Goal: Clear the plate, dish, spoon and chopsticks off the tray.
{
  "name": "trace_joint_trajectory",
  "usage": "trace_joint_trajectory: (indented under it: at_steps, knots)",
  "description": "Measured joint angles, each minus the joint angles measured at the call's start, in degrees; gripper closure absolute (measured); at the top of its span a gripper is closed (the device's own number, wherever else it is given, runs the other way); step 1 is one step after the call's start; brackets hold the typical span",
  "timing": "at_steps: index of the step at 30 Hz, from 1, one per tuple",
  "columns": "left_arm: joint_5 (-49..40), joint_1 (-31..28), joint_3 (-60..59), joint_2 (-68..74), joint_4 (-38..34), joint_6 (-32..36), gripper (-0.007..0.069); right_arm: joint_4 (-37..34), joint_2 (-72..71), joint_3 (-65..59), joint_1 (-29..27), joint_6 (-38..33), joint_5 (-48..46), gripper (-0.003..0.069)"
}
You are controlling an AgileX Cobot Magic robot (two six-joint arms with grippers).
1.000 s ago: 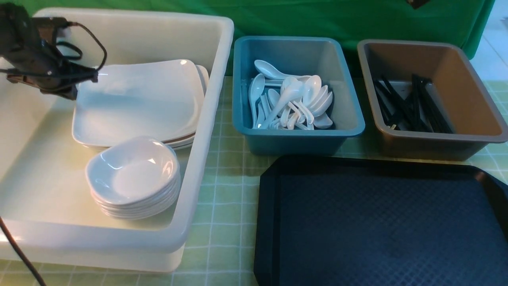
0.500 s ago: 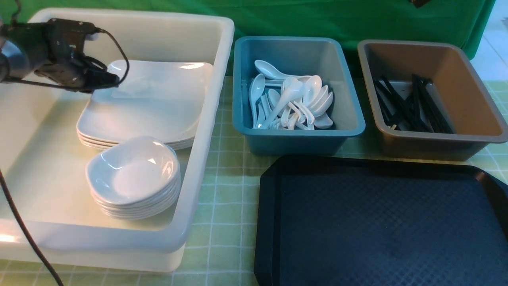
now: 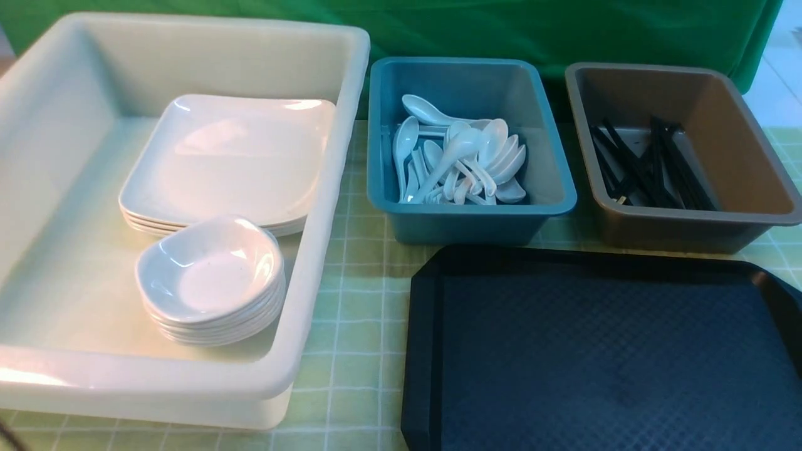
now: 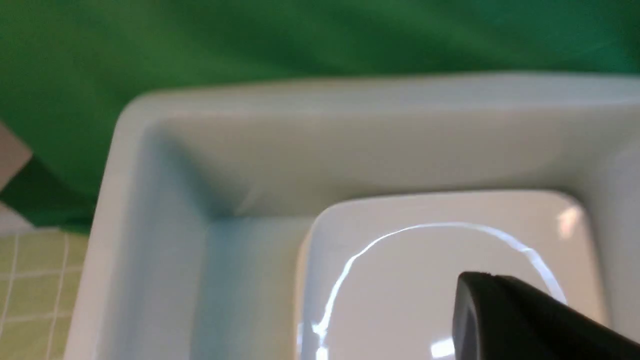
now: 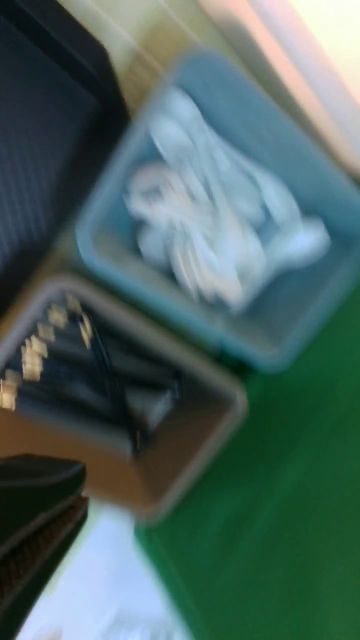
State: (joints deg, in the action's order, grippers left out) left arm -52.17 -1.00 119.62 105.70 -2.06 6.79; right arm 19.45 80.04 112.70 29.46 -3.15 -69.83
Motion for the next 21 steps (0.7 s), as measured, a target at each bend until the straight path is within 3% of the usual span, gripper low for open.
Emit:
trace_joint_trajectory:
  at_steps: [8, 14, 19, 21]
  knots:
    - [-9.3, 14.0, -4.9, -26.5, -2.6, 0.7, 0.0641, 1.8, -23.5, -6.2, 0.0, 6.0, 2.8, 0.0656]
    - [-4.5, 24.2, -32.4, -47.9, -2.7, -3.7, 0.0641, 2.0, -48.6, -33.8, 0.0, 9.7, 17.4, 0.0657]
    - [5.5, 25.5, -55.4, -64.1, -1.5, -8.3, 0.0641, 2.3, -64.7, -55.6, 0.0, 12.4, 32.7, 0.0657]
    - [11.7, 25.5, -68.6, -75.0, 0.0, -10.8, 0.0641, 2.3, -72.7, -67.5, 0.0, 14.2, 43.1, 0.0657]
